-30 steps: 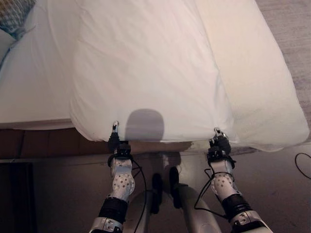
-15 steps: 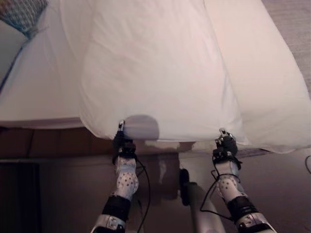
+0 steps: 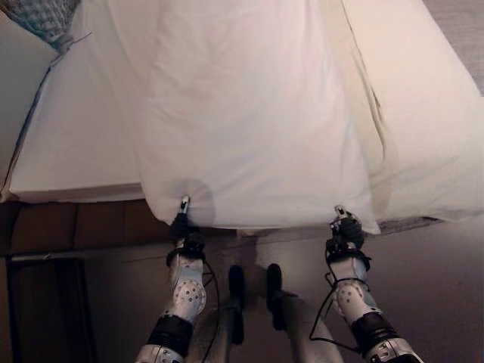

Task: Make the bed

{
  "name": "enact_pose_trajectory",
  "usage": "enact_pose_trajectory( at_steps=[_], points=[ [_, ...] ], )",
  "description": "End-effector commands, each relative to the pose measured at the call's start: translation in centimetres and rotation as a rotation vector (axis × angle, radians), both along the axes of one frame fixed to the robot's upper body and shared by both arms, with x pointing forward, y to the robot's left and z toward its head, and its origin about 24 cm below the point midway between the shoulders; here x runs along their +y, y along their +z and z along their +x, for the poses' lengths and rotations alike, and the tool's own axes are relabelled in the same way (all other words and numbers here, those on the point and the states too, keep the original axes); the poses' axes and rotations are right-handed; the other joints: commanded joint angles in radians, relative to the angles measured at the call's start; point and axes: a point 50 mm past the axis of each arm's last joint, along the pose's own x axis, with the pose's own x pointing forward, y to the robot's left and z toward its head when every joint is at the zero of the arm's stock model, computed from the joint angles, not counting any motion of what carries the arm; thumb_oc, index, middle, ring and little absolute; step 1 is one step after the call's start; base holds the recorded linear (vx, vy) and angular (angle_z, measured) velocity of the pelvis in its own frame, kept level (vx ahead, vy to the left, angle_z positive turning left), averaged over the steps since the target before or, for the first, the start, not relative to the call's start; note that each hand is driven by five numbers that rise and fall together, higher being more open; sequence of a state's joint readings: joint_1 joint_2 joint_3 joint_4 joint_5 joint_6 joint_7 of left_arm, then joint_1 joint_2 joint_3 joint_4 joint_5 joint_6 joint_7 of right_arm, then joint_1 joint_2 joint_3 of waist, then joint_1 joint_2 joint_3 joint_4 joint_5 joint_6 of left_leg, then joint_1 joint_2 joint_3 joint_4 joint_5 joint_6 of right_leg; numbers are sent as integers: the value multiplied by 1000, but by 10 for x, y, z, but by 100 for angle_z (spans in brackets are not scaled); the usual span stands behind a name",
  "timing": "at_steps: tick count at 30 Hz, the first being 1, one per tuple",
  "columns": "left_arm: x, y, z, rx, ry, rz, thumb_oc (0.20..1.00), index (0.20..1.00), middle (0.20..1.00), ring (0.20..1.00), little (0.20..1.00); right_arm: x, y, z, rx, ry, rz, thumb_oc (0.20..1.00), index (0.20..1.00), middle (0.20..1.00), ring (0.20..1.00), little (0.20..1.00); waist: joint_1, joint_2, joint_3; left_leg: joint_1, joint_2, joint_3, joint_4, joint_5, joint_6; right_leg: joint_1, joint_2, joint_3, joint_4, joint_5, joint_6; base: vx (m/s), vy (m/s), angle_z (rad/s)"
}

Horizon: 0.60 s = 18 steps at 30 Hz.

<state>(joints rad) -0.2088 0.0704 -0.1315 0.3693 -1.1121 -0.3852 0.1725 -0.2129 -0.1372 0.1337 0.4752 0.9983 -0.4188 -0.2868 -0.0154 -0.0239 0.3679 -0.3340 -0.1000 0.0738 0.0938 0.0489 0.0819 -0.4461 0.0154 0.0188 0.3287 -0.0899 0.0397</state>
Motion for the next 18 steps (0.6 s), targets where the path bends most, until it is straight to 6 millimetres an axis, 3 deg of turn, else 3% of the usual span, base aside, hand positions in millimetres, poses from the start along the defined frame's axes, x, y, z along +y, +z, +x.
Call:
enact_pose_trajectory(
  at_steps=[1,5,6,7,8,10,12,13,14,15,16,17,18],
  points=[
    [31,2,-19,-20,127,79,200,200,200,200,200,-28,3,-18,-47,-78,-81,200,200,200,200,200,-10,19,-35,-8,-39,-14,1,-25,-73,75,43,-23,-201,122,38,-66,21,18],
    [25,1,-20,-17,131,40,200,200,200,200,200,-36,2,-22,-27,-92,-118,200,200,200,200,200,-14,38,-27,-62,-33,28,139,-34,-112,92,27,-19,-212,122,30,-74,-69,-3],
    [21,1,-18,-18,129,31,200,200,200,200,200,-44,2,-24,-20,-117,-134,200,200,200,200,200,-5,45,-4,-105,-43,1,236,25,-186,107,23,-25,-198,114,16,-78,-84,24],
    [21,0,-18,-12,135,20,200,200,200,200,200,-47,2,-24,-15,-127,-144,200,200,200,200,200,-7,42,-1,-106,-51,-13,246,8,-187,106,17,-27,-190,117,14,-80,-98,32],
    [20,-2,-18,-1,141,12,200,200,200,200,200,-49,1,-24,-9,-141,-144,200,200,200,200,200,-12,41,-8,-93,-38,-6,226,-16,-167,104,12,-27,-189,118,15,-33,-31,26],
    [20,-4,-18,10,144,12,200,200,200,200,200,-51,1,-25,-4,-168,-133,200,200,200,200,200,-18,30,-23,-77,22,1,202,-52,-127,98,-12,-17,-194,119,21,-15,4,12],
    [24,-2,-19,4,156,32,200,200,200,200,200,-52,-1,-24,7,-174,-140,200,200,200,200,200,-11,12,-39,-66,86,-62,148,-38,-114,87,-36,-3,-200,119,22,0,0,0],
    [24,-2,-19,4,156,32,200,200,200,200,200,-52,-1,-24,8,-174,-140,200,200,200,200,200,-13,12,-40,-64,85,-63,144,-36,-114,87,-37,-4,-199,118,22,4,67,4],
    [28,1,-20,1,177,39,200,200,200,200,200,-53,-2,-24,17,-182,-141,200,200,200,200,200,-7,7,-50,-40,172,-115,49,27,-124,70,-50,3,-191,111,24,22,118,13],
    [30,2,-20,3,192,45,200,200,200,200,200,-53,-1,-23,22,-188,-147,200,200,200,200,200,-6,9,-53,-15,221,-123,-16,76,-138,62,-54,2,-170,100,24,23,189,20],
    [32,2,-20,5,196,54,200,200,200,200,200,-54,-1,-23,22,-187,-157,200,200,200,200,200,-5,15,-53,-5,250,-119,-49,104,-148,53,-57,1,-154,92,26,19,121,16],
    [32,2,-20,5,196,54,200,200,200,200,200,-54,-1,-23,22,-187,-157,200,200,200,200,200,-5,15,-53,-1,251,-118,-55,107,-149,53,-57,1,-152,91,25,17,279,13],
    [35,2,-19,18,212,72,200,200,200,200,200,-57,0,-23,23,-195,-164,200,200,200,200,200,2,31,-55,27,307,-105,-145,170,-181,33,-66,-3,-113,74,35,15,208,7]
  ],
)
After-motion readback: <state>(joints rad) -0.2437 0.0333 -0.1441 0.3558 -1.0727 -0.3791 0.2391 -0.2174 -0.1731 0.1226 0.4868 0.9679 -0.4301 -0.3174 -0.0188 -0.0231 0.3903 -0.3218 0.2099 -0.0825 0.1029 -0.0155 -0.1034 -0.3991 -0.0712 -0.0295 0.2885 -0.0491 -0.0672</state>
